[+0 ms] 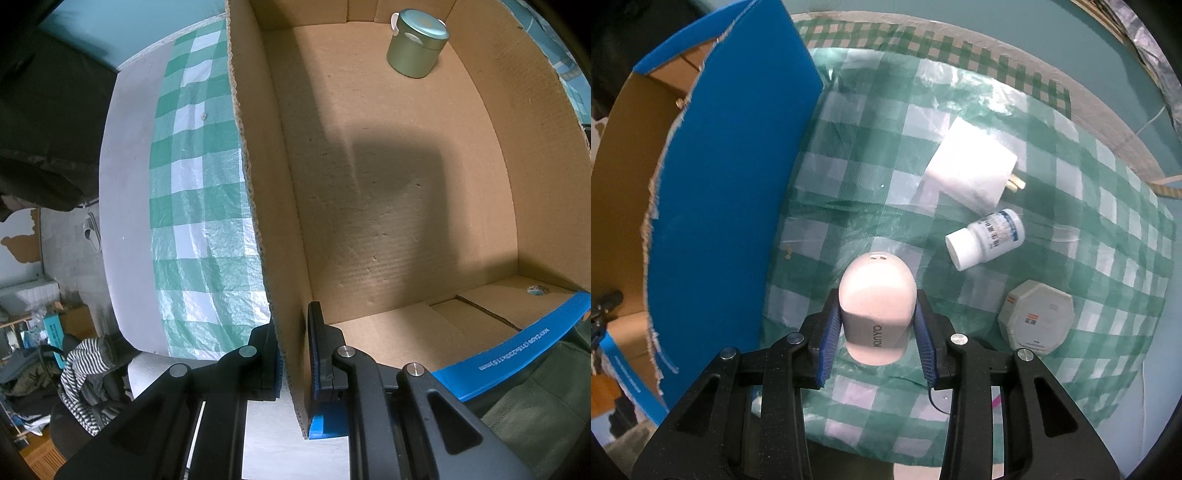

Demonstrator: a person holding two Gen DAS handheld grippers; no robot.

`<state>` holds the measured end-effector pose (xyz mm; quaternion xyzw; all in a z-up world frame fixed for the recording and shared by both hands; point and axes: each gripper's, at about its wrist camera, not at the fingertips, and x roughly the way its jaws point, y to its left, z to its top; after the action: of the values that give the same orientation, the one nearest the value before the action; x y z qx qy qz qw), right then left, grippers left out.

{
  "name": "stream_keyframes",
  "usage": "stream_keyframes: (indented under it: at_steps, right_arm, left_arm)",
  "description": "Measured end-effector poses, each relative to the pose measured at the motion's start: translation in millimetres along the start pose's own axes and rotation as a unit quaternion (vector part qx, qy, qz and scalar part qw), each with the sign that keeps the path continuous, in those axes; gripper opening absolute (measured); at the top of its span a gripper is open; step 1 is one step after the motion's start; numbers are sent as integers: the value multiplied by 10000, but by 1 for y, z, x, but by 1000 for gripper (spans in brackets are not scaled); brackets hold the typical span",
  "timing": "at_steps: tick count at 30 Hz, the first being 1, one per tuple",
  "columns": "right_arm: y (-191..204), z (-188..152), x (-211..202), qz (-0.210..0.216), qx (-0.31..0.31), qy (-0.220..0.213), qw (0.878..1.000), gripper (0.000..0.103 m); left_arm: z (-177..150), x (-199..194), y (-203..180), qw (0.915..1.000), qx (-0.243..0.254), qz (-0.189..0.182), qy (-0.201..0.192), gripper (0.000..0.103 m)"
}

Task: Organize rigid objects
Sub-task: 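Move the right gripper to the white oval case and grasp it, then lift the white oval case with the right gripper and carry it over the box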

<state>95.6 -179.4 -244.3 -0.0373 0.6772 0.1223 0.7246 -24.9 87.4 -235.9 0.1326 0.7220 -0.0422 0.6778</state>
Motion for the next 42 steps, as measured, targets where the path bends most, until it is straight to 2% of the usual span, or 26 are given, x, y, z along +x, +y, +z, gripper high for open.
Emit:
stream_keyframes:
  at_steps: [15,24,42]
  right_arm:
    - [4,11,-50,39,-73,-245,9997,36]
    - [16,39,-75,103,-264,-465,9985,36]
    - [69,85,-101,172,-875,-730,9933,36]
  left_arm:
    - [2,-3,-3,10000,15,10,-15,11]
    - [3,-4,-4,10000,-3,5,-16,11]
    - [1,-6,-6,10000,-39,2,-54,11]
